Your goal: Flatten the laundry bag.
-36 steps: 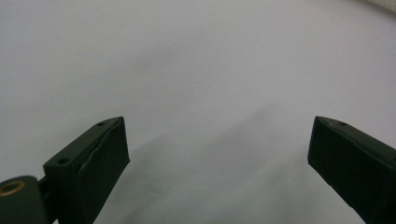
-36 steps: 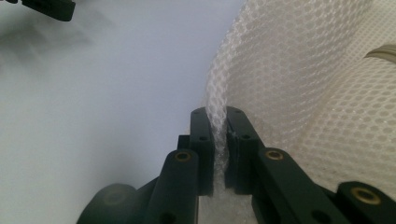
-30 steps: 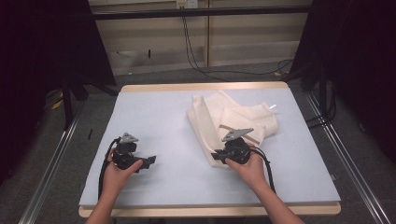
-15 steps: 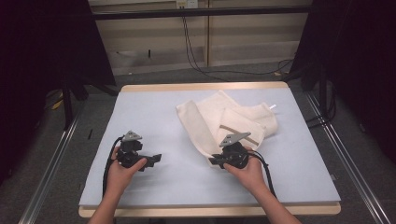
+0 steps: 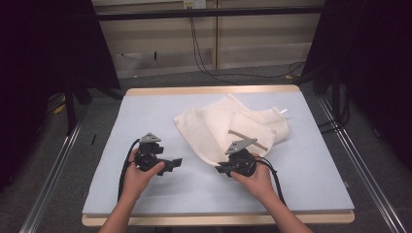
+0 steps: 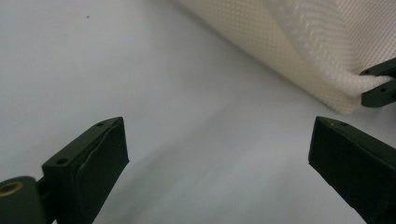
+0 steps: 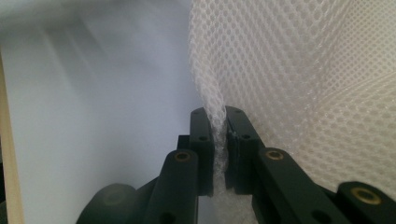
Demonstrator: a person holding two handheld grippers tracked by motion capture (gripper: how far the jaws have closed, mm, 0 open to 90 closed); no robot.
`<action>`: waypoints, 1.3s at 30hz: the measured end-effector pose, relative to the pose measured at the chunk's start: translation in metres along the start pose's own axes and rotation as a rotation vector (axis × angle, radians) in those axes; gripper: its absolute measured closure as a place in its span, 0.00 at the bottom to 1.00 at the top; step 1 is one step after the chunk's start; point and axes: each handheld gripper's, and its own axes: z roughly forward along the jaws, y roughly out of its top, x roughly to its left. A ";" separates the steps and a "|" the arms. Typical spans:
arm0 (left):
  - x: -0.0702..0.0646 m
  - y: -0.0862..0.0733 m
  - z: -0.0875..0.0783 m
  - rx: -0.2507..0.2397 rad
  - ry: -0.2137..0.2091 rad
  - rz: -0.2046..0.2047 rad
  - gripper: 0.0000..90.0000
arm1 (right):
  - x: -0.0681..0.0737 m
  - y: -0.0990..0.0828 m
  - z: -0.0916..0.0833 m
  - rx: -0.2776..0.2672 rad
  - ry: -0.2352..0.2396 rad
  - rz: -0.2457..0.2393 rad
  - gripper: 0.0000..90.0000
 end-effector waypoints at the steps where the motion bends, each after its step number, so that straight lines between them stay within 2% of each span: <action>1: 0.000 0.000 0.000 0.000 0.000 0.000 0.04 | 0.000 0.000 0.000 0.000 0.000 0.000 0.92; 4: -0.002 0.005 0.006 -0.010 -0.012 0.006 0.02 | 0.000 0.000 0.000 0.003 0.001 -0.012 0.92; 10: -0.006 0.017 0.018 -0.041 -0.044 -0.040 0.02 | 0.000 -0.001 0.001 -0.002 0.009 -0.010 0.92; 11: -0.008 0.019 0.021 -0.039 -0.055 -0.030 0.04 | 0.000 -0.001 0.001 -0.001 0.008 -0.011 0.92; 13: -0.010 0.021 0.023 -0.041 -0.056 -0.037 0.07 | 0.000 -0.001 0.001 0.001 0.010 -0.011 0.92; 15: -0.011 0.024 0.025 -0.027 -0.053 -0.025 0.15 | 0.000 -0.001 0.001 0.000 0.010 -0.014 0.92; 16: -0.012 0.025 0.026 -0.037 -0.052 -0.034 0.15 | 0.000 -0.001 0.001 0.000 0.010 -0.014 0.92; 17: -0.012 0.026 0.026 -0.038 -0.050 -0.034 0.24 | 0.000 -0.001 0.002 0.000 0.009 -0.014 0.92; 18: -0.011 0.027 0.027 -0.044 -0.052 -0.039 0.24 | 0.000 -0.001 0.002 0.000 0.009 -0.014 0.92; 19: -0.011 0.028 0.027 -0.058 -0.051 -0.045 0.31 | 0.000 -0.001 0.002 0.000 0.010 -0.015 0.92; 20: -0.010 0.030 0.027 -0.070 -0.051 -0.045 0.32 | 0.000 -0.001 0.002 0.002 0.010 -0.014 0.92; 21: -0.010 0.030 0.027 -0.068 -0.057 -0.041 0.38 | 0.001 -0.001 0.002 0.003 0.010 -0.013 0.92; 22: -0.010 0.032 0.029 -0.059 -0.065 -0.059 0.46 | 0.001 -0.001 0.002 0.007 0.013 -0.015 0.92; 24: -0.011 0.032 0.030 -0.062 -0.063 -0.056 0.49 | 0.002 -0.001 0.002 0.011 0.006 -0.016 0.92; 25: -0.013 0.033 0.031 -0.055 -0.069 -0.054 0.65 | 0.002 -0.001 0.002 0.011 0.005 -0.014 0.92; 26: -0.013 0.033 0.032 -0.051 -0.082 -0.054 0.65 | 0.002 -0.001 0.002 0.011 0.005 -0.014 0.92; 27: -0.014 0.033 0.033 -0.047 -0.083 -0.051 0.69 | 0.002 -0.001 0.002 0.012 0.006 -0.013 0.92; 28: -0.015 0.033 0.033 -0.028 -0.097 -0.050 0.84 | 0.001 -0.002 0.001 0.008 0.011 -0.015 0.90; 29: -0.015 0.033 0.033 -0.028 -0.097 -0.050 0.88 | 0.001 -0.002 0.001 0.007 0.013 -0.010 0.89; 31: -0.015 0.032 0.031 -0.018 -0.101 -0.054 0.91 | 0.001 -0.002 0.001 -0.001 0.024 -0.005 0.87; 33: -0.016 0.030 0.030 0.009 -0.089 -0.021 0.91 | 0.000 -0.003 0.000 -0.007 0.037 0.006 0.82; 36: -0.016 0.026 0.028 0.005 -0.083 -0.026 0.92 | -0.003 -0.002 -0.007 -0.004 0.036 0.024 0.73; 39: -0.015 0.021 0.026 0.008 -0.082 -0.024 0.92 | -0.005 -0.002 -0.012 -0.008 0.030 0.032 0.70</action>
